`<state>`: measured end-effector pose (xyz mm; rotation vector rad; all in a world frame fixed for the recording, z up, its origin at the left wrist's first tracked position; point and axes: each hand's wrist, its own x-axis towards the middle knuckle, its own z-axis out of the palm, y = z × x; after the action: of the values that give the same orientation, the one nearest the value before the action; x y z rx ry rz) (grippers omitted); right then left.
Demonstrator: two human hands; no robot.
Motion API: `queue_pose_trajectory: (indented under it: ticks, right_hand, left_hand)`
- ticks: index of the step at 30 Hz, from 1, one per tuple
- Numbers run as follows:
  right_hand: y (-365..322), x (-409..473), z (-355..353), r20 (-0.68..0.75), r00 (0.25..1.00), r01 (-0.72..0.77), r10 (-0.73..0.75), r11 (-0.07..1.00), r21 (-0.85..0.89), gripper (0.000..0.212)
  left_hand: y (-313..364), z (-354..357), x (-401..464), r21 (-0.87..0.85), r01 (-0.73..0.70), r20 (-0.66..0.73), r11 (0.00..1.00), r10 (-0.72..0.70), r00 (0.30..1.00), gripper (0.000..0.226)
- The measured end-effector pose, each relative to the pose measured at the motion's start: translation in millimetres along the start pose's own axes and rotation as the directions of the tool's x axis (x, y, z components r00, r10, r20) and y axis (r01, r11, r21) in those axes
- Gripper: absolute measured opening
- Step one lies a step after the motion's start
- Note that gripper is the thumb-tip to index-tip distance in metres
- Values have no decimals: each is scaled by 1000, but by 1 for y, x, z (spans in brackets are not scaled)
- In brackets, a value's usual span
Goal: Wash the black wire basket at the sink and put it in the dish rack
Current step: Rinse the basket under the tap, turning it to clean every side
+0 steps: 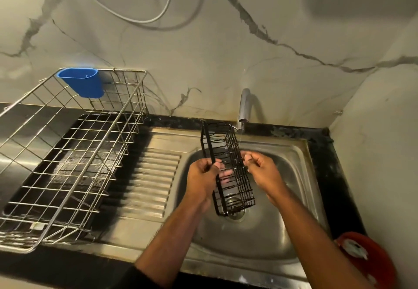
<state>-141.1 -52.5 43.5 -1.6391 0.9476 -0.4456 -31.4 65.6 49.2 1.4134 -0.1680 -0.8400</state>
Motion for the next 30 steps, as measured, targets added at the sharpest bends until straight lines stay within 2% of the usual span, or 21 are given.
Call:
queue_pose_trajectory:
  ticks: [3, 5, 8, 10, 11, 13, 15, 18, 20, 22, 25, 27, 30]
  right_hand:
    - [11, -4, -7, 101, 992, -63, 76, 990, -125, 37]
    - [17, -8, -13, 112, 986, -122, 125, 992, -31, 42]
    - [25, -15, -19, 84, 975, -215, 207, 973, 90, 54]
    - [29, -20, -21, 70, 967, -250, 244, 964, 94, 66]
    - [30, -23, -22, 75, 962, -268, 261, 958, 104, 65]
    - [29, -31, -20, 150, 941, -322, 303, 939, 123, 64]
    - [29, -37, -17, 242, 918, -352, 314, 927, 131, 78]
    - [30, -37, -7, 216, 958, -223, 189, 964, 148, 97]
    - [30, -32, 1, 135, 988, -76, 70, 997, 36, 101]
    - [33, -25, 3, -10, 1000, -9, 8, 996, -89, 90]
    - [36, -13, -7, -208, 978, -22, -20, 980, -198, 50]
    - [40, -4, -16, -274, 962, -55, -7, 974, -218, 33]
    - [41, 4, -26, -319, 948, -67, -12, 970, -235, 24]
  left_hand:
    - [2, 5, 5, -174, 42, -39, 984, -50, 998, 9]
    - [1, 8, 8, -296, 64, -48, 953, -82, 995, 8]
    - [-2, 9, 10, -460, 98, -71, 883, -146, 987, 22]
    - [-3, 11, 11, -514, 112, -82, 850, -178, 981, 29]
    - [-3, 12, 12, -531, 114, -85, 840, -187, 979, 32]
    - [-1, 14, 15, -543, 117, -80, 831, -190, 979, 31]
    - [3, 18, 18, -551, 123, -62, 825, -188, 980, 29]
    - [8, 25, 22, -577, 157, -35, 802, -216, 976, 25]
    - [10, 29, 25, -560, 192, -11, 806, -238, 971, 27]
    - [12, 32, 28, -523, 244, 29, 817, -269, 963, 34]
    - [14, 36, 37, -427, 306, 80, 851, -301, 950, 43]
    - [15, 40, 43, -386, 320, 94, 865, -308, 947, 47]
    - [12, 48, 49, -356, 345, 108, 869, -328, 938, 46]
